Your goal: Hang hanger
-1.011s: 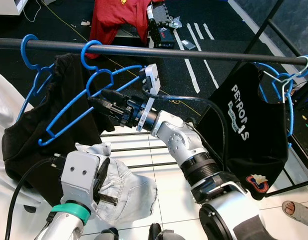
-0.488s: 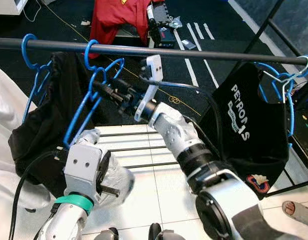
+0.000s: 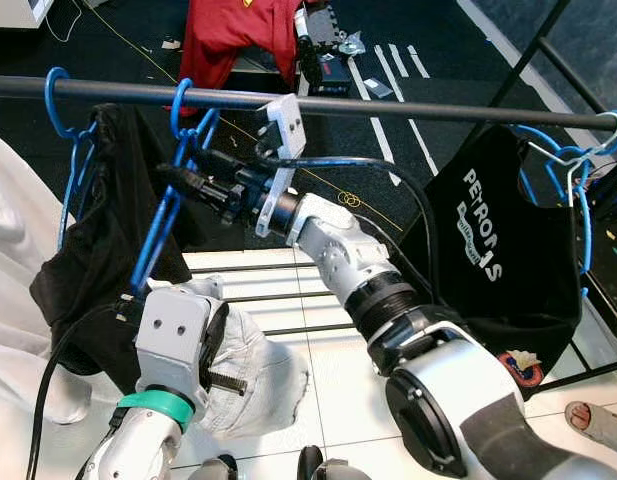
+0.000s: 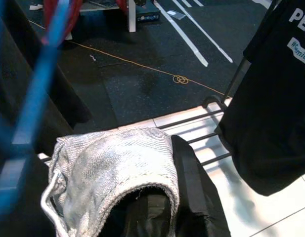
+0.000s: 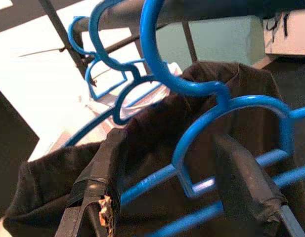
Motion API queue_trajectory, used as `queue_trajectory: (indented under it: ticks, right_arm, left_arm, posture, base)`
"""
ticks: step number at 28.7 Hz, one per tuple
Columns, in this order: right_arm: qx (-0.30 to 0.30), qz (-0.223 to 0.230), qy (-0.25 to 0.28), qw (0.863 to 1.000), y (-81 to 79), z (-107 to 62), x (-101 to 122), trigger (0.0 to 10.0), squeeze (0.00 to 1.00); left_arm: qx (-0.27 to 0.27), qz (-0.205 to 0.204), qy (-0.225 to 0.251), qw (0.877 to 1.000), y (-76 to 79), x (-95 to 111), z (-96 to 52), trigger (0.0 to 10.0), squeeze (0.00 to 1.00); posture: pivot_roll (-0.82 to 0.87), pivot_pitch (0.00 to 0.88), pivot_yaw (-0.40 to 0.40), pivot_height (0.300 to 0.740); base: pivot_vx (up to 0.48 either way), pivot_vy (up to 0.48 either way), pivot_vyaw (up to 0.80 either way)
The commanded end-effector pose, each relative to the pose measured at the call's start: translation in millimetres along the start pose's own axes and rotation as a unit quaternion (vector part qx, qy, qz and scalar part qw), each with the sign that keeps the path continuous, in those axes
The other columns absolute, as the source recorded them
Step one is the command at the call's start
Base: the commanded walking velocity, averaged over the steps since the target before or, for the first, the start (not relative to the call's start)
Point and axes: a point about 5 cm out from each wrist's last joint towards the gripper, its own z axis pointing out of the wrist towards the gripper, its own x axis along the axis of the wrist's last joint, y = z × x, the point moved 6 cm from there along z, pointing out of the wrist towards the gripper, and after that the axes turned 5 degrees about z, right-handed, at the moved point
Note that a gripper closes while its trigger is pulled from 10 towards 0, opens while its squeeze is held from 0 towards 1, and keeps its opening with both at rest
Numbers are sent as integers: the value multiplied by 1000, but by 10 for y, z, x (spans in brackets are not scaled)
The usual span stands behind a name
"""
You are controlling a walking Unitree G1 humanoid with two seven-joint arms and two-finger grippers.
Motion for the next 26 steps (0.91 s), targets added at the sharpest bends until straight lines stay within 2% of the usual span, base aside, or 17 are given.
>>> queue_trajectory:
  ticks: [1, 2, 3, 4, 5, 6, 8, 11, 13, 15, 22, 26]
  right_arm:
    - [76, 40, 2, 996, -559, 407, -209, 10000, 0]
    - [76, 40, 2, 996, -559, 407, -209, 10000, 0]
    - [34, 18, -15, 999, -471, 436, -246, 10000, 0]
    - [34, 18, -15, 999, -471, 436, -246, 10000, 0]
    - [-7, 0, -25, 1000, -378, 459, -245, 10000, 0]
    - [-7, 0, -25, 1000, -378, 459, -245, 10000, 0]
    - [-56, -19, -33, 998, -264, 480, -213, 10000, 0]
    - [-64, -19, -33, 997, -245, 485, -194, 10000, 0]
    - [-126, -32, -39, 991, -74, 456, -136, 10000, 0]
    - [-161, -44, -42, 985, 31, 422, -89, 10000, 0]
    - [-163, -57, -39, 984, 59, 401, -58, 10000, 0]
    - [-189, -98, -51, 976, 139, 344, -86, 10000, 0]
  left_arm:
    - [0, 1, 3, 1000, 22, 13, -26, 10000, 0]
    - [0, 1, 3, 1000, 22, 13, -26, 10000, 0]
    - [0, 1, 3, 1000, 25, 14, -23, 10000, 0]
    - [0, 1, 3, 1000, 25, 14, -23, 10000, 0]
    - [0, 0, 3, 1000, 27, 13, -19, 10000, 0]
    - [0, 0, 3, 1000, 27, 13, -19, 10000, 0]
    - [-1, -1, 3, 1000, 30, 12, -12, 10000, 0]
    - [-1, -1, 3, 1000, 30, 12, -10, 10000, 0]
    - [0, -1, 3, 1000, 30, 13, -2, 10000, 0]
    - [2, -2, 3, 1000, 26, 11, -2, 10000, 0]
    - [4, -3, 2, 1000, 16, 2, -10, 10000, 0]
    - [0, -3, 1, 1000, 27, -8, 4, 10000, 0]
  posture:
    - [101, 195, -86, 740]
    - [101, 195, -86, 740]
    - [98, 196, -83, 740]
    - [98, 196, -83, 740]
    - [97, 197, -83, 740]
    - [97, 197, -83, 740]
    - [98, 196, -82, 740]
    - [98, 196, -82, 740]
    - [108, 190, -84, 740]
    - [111, 189, -84, 740]
    - [106, 182, -83, 740]
    - [89, 180, -73, 740]
  base:
    - [0, 0, 0]
    - [0, 0, 0]
    - [0, 0, 0]
    - [0, 0, 0]
    - [0, 0, 0]
    - [0, 0, 0]
    - [0, 0, 0]
    - [0, 0, 0]
    - [0, 0, 0]
    - [0, 0, 0]
    - [0, 0, 0]
    - [0, 0, 0]
